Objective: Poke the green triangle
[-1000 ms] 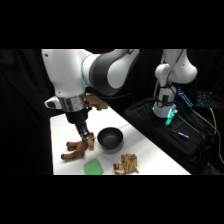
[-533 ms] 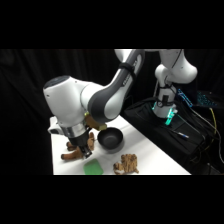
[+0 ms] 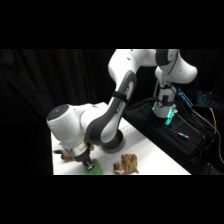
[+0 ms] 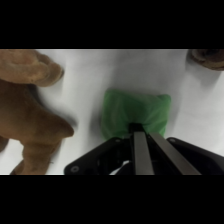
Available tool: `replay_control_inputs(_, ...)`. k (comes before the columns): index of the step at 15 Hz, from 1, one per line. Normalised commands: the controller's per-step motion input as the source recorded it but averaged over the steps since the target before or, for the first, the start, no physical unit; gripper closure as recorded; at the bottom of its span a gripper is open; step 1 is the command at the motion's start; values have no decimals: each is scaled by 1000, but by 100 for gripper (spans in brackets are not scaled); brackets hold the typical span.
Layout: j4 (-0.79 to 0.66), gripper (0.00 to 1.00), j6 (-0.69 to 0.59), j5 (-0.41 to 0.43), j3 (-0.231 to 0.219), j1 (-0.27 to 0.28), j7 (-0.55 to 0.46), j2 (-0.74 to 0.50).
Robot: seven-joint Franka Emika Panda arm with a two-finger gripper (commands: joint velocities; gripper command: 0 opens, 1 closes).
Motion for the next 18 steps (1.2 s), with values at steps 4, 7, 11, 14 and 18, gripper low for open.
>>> replay_control_inputs(4, 253, 97, -216, 39, 13, -4, -31, 154)
replay_control_inputs(7, -310, 96, 0, 0, -4, 43, 54, -417)
replay_control_inputs(11, -615, 96, -6, -33, -34, 78, 164, -747)
replay_control_inputs(14, -514, 66, -222, -69, -87, 104, 284, -706)
replay_control_inputs(18, -350, 22, -237, -102, -72, 73, 192, -539)
